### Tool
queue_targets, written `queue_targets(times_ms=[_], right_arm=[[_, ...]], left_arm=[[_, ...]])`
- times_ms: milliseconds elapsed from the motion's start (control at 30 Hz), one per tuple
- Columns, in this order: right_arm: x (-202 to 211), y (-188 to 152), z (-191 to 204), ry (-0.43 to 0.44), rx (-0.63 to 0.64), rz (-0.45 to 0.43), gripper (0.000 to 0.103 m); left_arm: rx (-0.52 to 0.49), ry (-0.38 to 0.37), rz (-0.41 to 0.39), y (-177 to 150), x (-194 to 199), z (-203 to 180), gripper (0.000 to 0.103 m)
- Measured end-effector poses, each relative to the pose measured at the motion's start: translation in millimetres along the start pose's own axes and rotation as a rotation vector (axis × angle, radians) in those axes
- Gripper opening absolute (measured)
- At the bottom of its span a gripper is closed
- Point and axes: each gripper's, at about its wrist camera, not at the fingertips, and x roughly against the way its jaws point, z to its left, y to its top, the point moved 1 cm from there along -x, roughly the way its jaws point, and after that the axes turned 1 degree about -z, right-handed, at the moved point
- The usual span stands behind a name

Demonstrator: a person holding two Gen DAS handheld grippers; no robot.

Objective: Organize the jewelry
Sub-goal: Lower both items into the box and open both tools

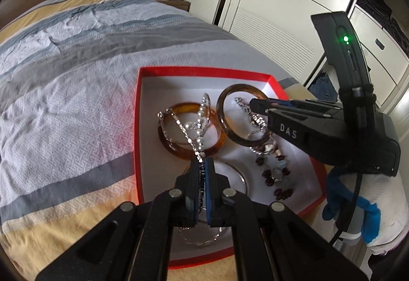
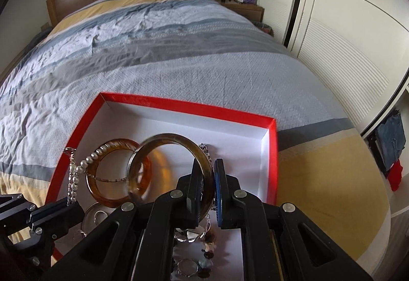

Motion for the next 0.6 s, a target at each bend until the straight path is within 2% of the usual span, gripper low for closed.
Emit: queue_targets(times_ms=[233,300,367,400,600], right_arm=[[-11.9,-2.8,-0.3,-0.017,0.003,0.023,0.01],[-12.5,-2.1,0.4,-0.022,0.007,0.026,0.014],[-11.5,-1.3,0.7,-0.03,0.011,0.027,0.025],[-10.8,-1.2,0.7,-0.032,0.012,0.027,0.028],[3.0,-3.1,-2.9,-0.044,0.004,0.014,0.037]], left_arm=[[0.029,-0.01,0.03,-8.4,-8.5,5.6,0.004],[0.033,-0.011,0.029,-8.1,-8.1,6.0,0.005],[0.04,-0.016,0.036,-8.0,-8.0,6.6,0.005],[0.043,-0.013,0.038,-8.4,-7.7,7.1,0.006],[0.047,-0.015,0.02,-8.4,5.7,5.2,0.023]])
